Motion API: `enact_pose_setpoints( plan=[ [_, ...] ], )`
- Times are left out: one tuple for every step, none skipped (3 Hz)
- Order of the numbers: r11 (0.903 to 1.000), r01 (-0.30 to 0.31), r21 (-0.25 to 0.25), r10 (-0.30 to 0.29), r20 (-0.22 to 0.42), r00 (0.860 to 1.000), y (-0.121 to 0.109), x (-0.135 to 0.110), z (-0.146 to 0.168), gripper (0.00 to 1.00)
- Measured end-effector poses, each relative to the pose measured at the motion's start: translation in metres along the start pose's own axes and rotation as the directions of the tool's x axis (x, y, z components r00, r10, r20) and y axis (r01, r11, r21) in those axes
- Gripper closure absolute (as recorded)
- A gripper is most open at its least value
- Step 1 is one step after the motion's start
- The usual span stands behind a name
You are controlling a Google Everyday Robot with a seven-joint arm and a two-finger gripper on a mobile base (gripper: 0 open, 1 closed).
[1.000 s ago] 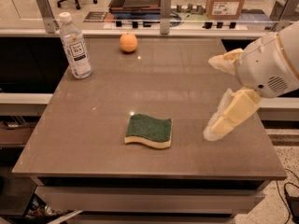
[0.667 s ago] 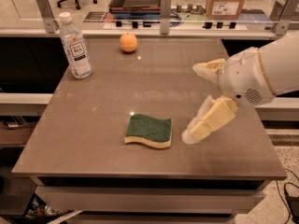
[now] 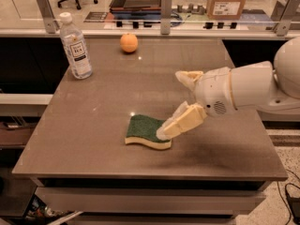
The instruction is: Move sponge near orange
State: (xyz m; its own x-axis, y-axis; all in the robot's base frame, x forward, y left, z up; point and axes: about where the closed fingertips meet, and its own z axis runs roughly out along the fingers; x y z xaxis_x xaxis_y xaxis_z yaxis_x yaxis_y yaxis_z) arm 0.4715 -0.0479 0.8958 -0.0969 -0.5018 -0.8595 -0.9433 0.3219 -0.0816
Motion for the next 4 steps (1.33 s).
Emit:
enact_pose_setpoints(
  plan=[
    [0.9997, -0.025, 0.007, 0.024, 0.067, 0.997, -0.007, 0.020, 0.031, 0.00],
    [0.9997, -0.025, 0.008, 0.024, 0.067, 0.997, -0.007, 0.020, 0.032, 0.00],
    [0.9992, -0.037, 0.016, 0.036, 0.073, 0.997, -0.004, 0.022, 0.034, 0.00],
    [0.9970, -0.072, 0.030, 0.068, 0.109, 0.992, 0.003, 0.032, 0.037, 0.00]
  ],
)
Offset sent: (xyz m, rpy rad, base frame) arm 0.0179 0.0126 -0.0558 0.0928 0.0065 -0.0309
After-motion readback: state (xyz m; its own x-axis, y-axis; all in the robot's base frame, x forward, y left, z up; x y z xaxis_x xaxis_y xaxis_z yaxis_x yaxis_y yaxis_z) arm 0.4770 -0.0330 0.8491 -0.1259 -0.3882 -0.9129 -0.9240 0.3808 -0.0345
